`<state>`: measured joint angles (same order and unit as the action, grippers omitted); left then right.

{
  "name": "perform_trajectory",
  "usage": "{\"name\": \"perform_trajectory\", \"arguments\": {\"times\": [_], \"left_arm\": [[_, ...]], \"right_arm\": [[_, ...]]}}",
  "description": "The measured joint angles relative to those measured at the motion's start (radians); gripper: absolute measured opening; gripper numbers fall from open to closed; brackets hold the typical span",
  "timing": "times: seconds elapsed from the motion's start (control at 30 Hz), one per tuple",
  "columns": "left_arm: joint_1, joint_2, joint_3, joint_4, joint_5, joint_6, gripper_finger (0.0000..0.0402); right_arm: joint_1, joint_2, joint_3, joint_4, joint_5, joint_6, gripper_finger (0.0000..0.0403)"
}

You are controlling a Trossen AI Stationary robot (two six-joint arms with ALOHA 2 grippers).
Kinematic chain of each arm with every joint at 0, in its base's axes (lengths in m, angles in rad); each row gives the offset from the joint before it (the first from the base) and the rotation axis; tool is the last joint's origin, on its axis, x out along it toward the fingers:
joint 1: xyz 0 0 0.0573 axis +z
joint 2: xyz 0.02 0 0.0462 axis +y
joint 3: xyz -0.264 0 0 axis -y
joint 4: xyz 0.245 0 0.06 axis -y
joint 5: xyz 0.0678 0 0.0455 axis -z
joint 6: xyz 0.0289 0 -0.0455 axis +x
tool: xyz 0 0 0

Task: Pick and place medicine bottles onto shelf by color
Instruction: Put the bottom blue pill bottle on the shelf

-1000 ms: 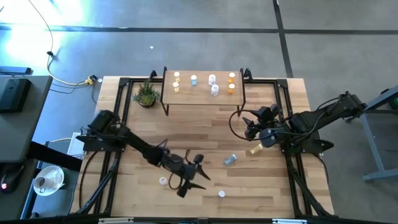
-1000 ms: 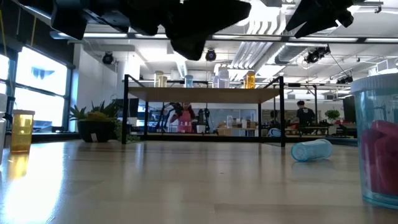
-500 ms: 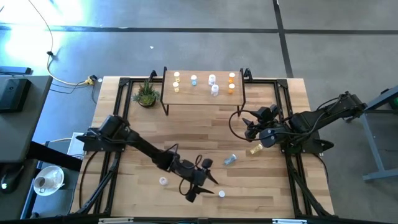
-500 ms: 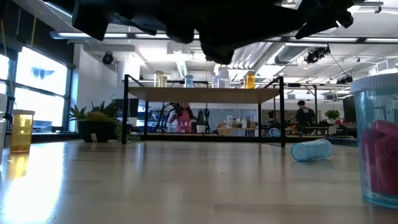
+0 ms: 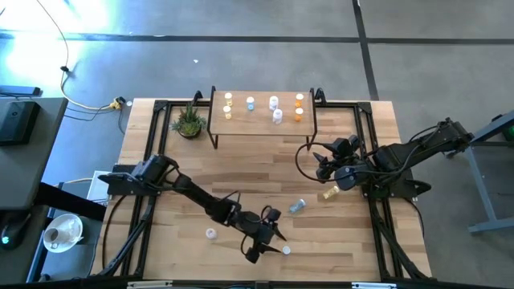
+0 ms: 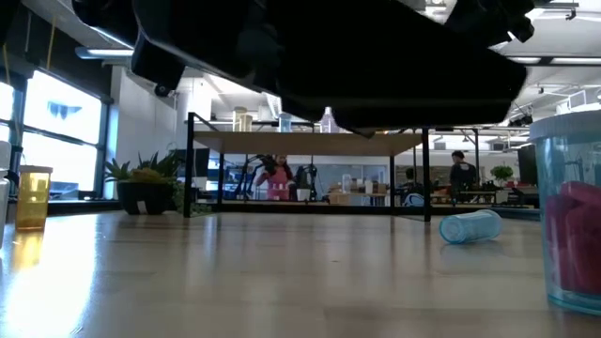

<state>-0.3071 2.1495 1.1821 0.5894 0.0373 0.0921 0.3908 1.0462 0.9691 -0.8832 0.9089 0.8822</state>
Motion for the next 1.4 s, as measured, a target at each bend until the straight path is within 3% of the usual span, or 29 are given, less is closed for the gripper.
{"name": "perform_trajectory", "arguments": {"times": [1.4], "left_arm": [[0.013, 0.063, 0.054, 0.047, 0.048, -0.047, 0.0186]], "right_arm": [[0.0, 0.0, 0.0, -0.01, 0.0, 0.0, 0.0209]]}}
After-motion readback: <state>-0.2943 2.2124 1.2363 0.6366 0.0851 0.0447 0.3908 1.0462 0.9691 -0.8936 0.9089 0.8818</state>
